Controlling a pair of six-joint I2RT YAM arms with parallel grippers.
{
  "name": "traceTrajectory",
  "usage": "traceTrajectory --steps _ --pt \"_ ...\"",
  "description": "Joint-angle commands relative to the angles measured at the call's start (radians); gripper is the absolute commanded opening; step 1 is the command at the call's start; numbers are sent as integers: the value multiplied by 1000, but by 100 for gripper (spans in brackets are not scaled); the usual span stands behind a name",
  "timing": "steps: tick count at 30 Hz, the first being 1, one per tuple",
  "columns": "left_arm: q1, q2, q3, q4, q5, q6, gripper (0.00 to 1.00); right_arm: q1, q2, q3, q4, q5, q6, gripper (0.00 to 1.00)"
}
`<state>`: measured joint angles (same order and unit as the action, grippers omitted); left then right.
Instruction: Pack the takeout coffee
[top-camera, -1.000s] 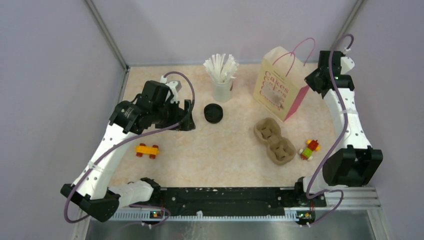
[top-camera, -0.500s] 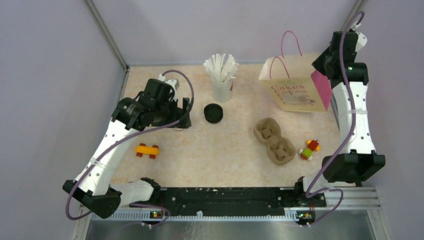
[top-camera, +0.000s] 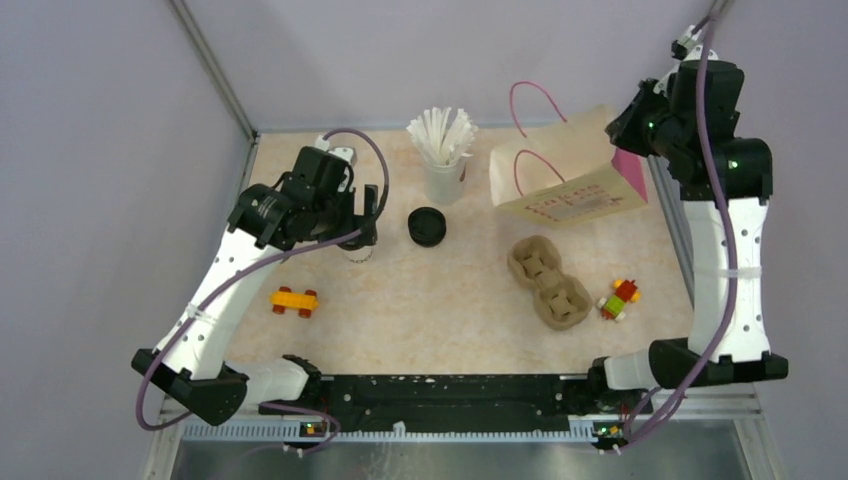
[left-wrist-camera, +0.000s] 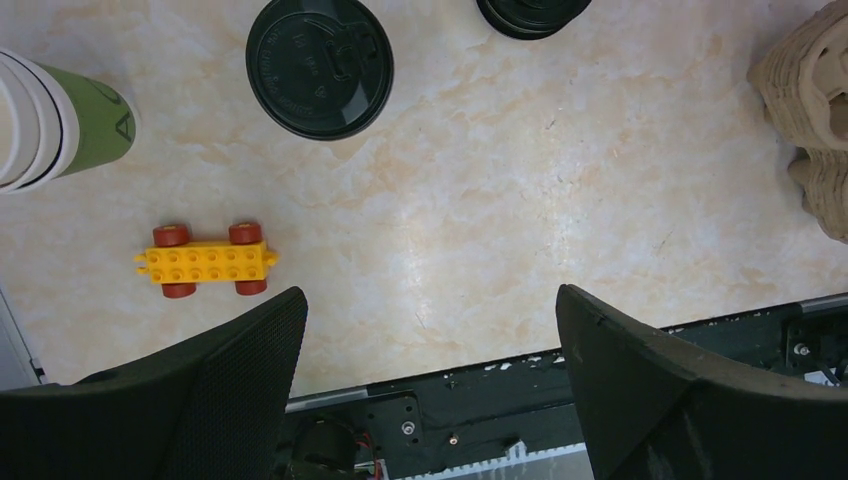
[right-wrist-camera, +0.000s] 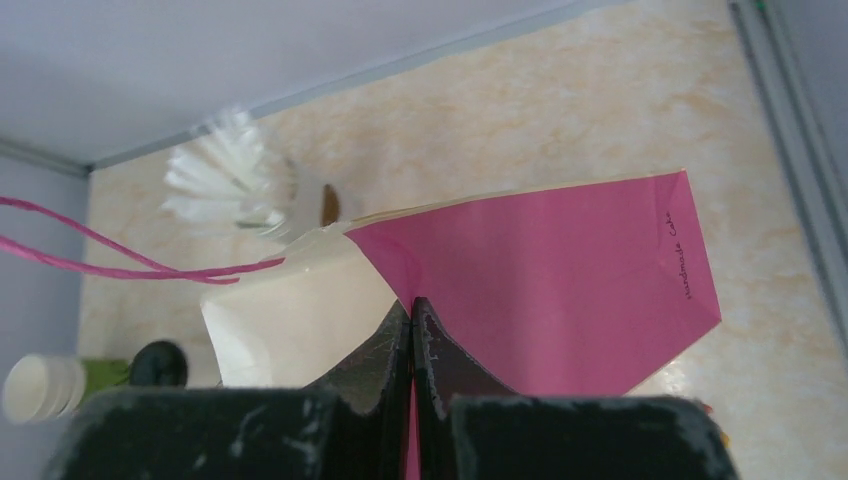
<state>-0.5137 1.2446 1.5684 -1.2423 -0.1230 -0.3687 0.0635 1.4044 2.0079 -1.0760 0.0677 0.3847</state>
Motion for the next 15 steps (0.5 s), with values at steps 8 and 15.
traceTrajectory --steps 8,15 --pt "6 36 201 -39 115 -53 96 63 -209 -73 18 -401 185 0" --pt "13 30 380 -128 47 -65 91 170 -327 -347 185 -499 370 0"
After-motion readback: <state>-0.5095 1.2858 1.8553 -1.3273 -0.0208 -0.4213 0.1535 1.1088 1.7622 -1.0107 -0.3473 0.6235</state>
